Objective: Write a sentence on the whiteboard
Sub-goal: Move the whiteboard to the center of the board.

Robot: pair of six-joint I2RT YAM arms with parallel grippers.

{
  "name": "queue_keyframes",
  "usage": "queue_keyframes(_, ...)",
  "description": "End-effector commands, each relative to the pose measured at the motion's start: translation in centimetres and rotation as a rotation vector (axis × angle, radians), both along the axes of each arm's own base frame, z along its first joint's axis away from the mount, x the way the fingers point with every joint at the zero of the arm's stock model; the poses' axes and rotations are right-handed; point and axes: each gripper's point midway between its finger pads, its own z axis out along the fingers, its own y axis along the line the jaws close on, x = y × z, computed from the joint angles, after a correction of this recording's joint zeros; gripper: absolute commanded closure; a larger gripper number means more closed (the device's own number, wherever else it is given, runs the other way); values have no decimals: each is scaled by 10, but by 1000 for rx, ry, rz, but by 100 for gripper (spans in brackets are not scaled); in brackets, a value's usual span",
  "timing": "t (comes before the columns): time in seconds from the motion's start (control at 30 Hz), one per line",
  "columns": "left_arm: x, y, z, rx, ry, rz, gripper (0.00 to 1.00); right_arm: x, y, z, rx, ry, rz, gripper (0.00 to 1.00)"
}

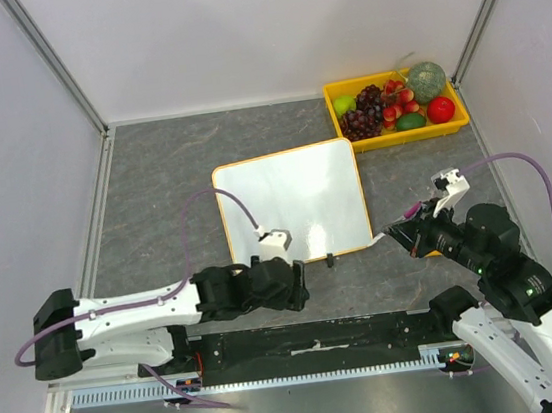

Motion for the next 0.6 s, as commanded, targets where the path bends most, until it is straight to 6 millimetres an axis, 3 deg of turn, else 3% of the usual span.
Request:
queue_keyframes(0.0, 23, 54, -21, 86, -72, 167, 25, 0, 1, -2, 25, 0, -8, 100)
queue_keyframes(0.2, 47, 89, -51, 175, -52, 271, 28, 9, 3, -12, 43, 9, -29, 100)
queue_keyframes(0.3, 55, 90, -60, 218, -50, 278, 29, 14, 7, -18, 58, 15, -31, 100)
queue_keyframes(0.57, 76, 70, -72, 236, -66, 247, 34, 32, 7, -29, 42, 18, -67, 100)
